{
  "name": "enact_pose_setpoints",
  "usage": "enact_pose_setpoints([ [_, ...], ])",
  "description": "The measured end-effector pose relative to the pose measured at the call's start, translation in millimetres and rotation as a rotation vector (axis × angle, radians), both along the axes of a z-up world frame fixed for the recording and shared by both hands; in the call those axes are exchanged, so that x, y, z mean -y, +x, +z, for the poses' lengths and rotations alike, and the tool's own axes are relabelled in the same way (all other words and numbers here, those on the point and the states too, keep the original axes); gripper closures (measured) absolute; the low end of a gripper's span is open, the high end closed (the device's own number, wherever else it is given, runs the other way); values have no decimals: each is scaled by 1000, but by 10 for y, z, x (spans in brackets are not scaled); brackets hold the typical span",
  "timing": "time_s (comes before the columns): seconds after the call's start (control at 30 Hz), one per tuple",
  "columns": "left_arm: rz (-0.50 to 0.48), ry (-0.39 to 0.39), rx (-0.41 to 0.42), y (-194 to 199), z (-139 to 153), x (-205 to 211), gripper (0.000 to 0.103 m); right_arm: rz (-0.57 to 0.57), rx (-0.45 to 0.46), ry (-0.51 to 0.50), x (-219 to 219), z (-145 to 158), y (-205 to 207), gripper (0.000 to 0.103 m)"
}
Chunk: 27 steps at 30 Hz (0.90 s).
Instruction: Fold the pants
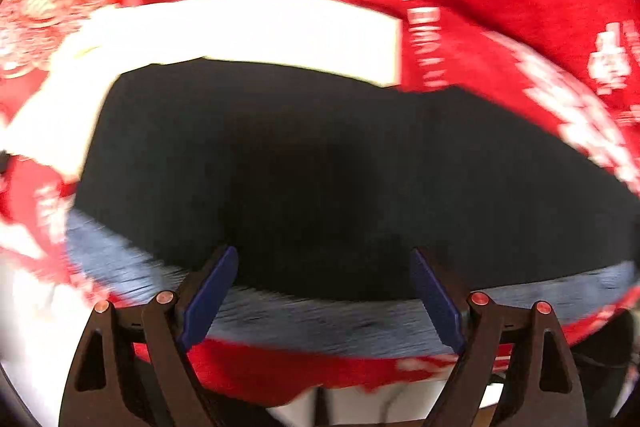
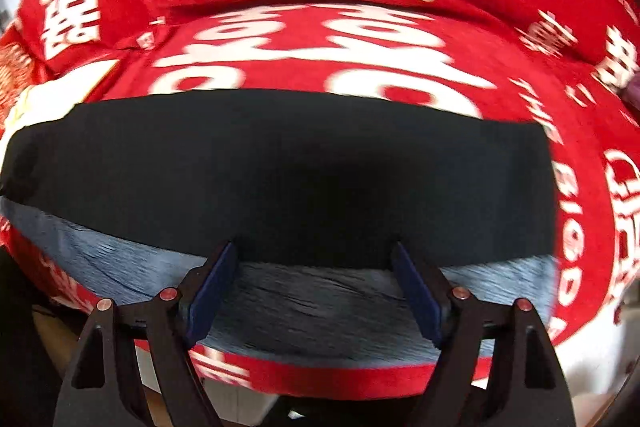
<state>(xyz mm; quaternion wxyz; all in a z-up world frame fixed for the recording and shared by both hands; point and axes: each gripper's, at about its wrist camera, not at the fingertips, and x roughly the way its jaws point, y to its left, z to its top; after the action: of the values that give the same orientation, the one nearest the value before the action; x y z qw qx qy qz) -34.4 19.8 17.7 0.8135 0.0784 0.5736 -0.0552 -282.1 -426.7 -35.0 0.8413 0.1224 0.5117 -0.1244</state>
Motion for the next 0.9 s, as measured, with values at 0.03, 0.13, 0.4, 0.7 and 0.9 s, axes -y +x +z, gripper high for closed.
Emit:
enact_pose_setpoints([
  [0.03,22,-6,-5,1,13,-38,15,-26,-4,-1,74,15,-37,20],
  [0.13,19,-89,8,-26,141,88,15,-154,11,31,384,119,-225,20],
  [0.4,-308,-257,-115,-360,78,1834,15,-443,175,237,1267,265,-962,20],
  [0.7,-517,-134,-165,-823,-120,3035,15,-400,223,495,1356,-130,-1107,20],
  [0.9,-495,-97,-133,-821,-172,3133,14,-313,285,465,1271,51,-911,16],
])
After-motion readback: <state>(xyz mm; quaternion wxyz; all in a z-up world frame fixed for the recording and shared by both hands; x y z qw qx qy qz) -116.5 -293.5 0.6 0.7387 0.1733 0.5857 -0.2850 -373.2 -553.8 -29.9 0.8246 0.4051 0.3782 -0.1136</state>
